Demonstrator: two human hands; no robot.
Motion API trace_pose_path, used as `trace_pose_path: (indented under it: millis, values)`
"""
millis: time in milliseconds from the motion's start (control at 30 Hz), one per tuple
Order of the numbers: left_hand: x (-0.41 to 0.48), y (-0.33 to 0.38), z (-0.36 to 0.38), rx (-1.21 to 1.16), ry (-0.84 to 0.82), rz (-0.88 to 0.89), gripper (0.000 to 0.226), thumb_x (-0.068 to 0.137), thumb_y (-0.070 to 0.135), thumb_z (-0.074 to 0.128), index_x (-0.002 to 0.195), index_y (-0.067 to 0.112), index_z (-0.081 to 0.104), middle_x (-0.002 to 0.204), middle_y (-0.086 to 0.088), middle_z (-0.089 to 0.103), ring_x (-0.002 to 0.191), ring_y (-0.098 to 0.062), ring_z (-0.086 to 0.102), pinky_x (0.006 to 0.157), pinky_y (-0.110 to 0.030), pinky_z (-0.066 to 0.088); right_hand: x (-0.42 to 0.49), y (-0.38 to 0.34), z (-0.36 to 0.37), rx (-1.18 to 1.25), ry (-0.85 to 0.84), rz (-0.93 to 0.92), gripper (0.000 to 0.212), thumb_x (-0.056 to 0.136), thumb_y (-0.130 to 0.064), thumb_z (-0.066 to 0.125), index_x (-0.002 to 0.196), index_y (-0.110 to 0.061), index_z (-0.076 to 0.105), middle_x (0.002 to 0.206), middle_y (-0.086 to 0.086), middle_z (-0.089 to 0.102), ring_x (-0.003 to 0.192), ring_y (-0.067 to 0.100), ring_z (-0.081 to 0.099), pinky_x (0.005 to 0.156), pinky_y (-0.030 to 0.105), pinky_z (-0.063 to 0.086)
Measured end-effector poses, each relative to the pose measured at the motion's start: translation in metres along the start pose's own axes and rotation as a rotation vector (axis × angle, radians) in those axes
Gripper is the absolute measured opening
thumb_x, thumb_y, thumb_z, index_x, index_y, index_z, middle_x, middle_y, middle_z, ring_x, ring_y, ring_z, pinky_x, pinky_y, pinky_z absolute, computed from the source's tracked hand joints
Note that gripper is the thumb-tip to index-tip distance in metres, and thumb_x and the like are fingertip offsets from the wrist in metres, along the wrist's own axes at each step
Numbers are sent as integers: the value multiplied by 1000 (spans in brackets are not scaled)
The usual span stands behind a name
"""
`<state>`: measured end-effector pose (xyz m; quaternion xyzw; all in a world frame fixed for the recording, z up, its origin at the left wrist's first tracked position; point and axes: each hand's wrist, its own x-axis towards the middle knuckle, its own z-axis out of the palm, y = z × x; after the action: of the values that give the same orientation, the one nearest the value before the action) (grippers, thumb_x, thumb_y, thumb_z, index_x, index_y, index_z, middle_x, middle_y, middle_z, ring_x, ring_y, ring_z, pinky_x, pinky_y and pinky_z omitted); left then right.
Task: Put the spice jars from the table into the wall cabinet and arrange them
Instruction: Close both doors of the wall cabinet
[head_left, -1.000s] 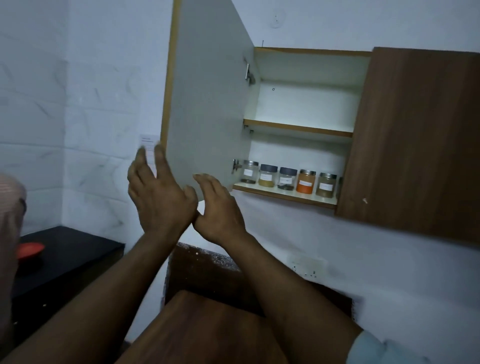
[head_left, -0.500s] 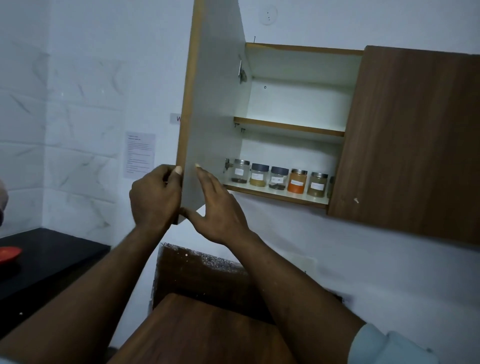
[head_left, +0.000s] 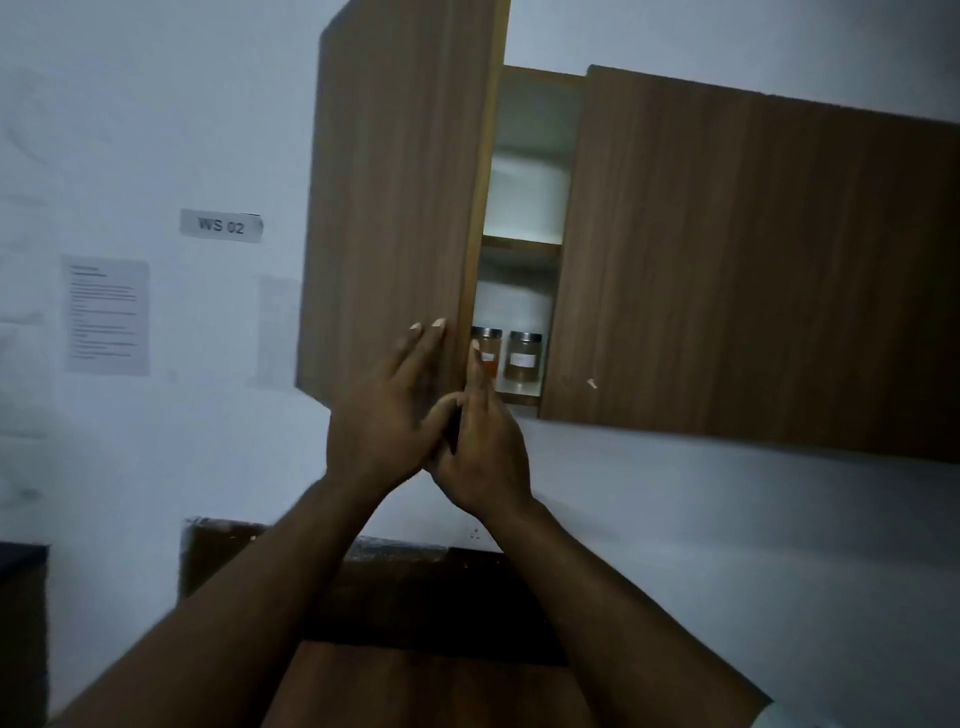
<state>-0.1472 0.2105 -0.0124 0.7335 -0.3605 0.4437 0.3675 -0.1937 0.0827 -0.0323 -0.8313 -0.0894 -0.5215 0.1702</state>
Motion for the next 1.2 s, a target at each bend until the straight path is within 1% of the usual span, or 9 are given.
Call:
trace_pose_path:
  millis: [100,167,233,300,400,533,733,933,1200]
  values:
    - [9,9,50,71,-161,166,78,100,54,42,161,38,-4,170,0,-7,152,-37,18,109,-52,44,-3,46,-8,-106,-15,-7,90,90,-30,63,161,-10,13,164,6,28,144,23,38,111,35,42]
    - [14,10,82,165,-237,179,79,100,57,37,160,37,-11,168,-5,-20,154,-41,-3,116,-59,32,-6,75,-10,-188,-62,10,88,89,-27,64,161,-9,16,165,6,26,148,23,33,115,40,39]
    - [20,10,111,230,-287,156,85,97,62,36,157,38,-19,165,-7,-27,152,-44,-11,117,-63,27,-8,103,-9,-267,-89,26,87,87,-25,65,160,-9,21,164,8,29,148,24,32,113,45,39]
    - [26,10,138,281,-313,143,96,94,63,46,155,39,-24,163,-9,-32,150,-46,-15,117,-65,24,-7,129,-8,-366,-118,24,90,84,-28,67,159,-9,22,165,9,26,152,27,24,116,49,35]
    - [38,12,174,337,-338,109,115,87,61,62,153,36,-29,161,-12,-35,148,-50,-18,117,-66,20,3,163,-5,-476,-199,37,108,76,-41,74,161,-11,13,168,9,15,156,29,8,120,53,25]
    - [52,14,215,416,-321,58,111,91,52,59,154,30,-29,161,-16,-33,147,-52,-17,117,-65,22,21,202,5,-590,-254,42,128,66,-61,77,161,-12,7,169,12,2,155,35,-3,122,57,16]
    - [74,8,250,541,-423,20,130,80,59,72,154,28,-30,161,-18,-33,146,-55,-16,113,-67,25,33,252,23,-593,-234,97,125,71,-74,66,162,-23,-3,168,18,-8,152,44,-11,121,61,6]
    - [82,-9,275,563,-509,5,109,92,65,54,154,30,-28,159,-13,-38,146,-54,-19,114,-67,25,34,277,34,-590,-269,131,113,78,-76,58,161,-32,-6,166,21,-12,151,47,-15,119,64,12]
    - [86,-30,292,602,-555,37,97,97,59,47,157,29,-23,159,-12,-39,144,-54,-25,113,-65,26,36,287,47,-663,-275,172,109,81,-79,51,161,-33,-7,166,17,-21,149,46,-22,118,64,11]
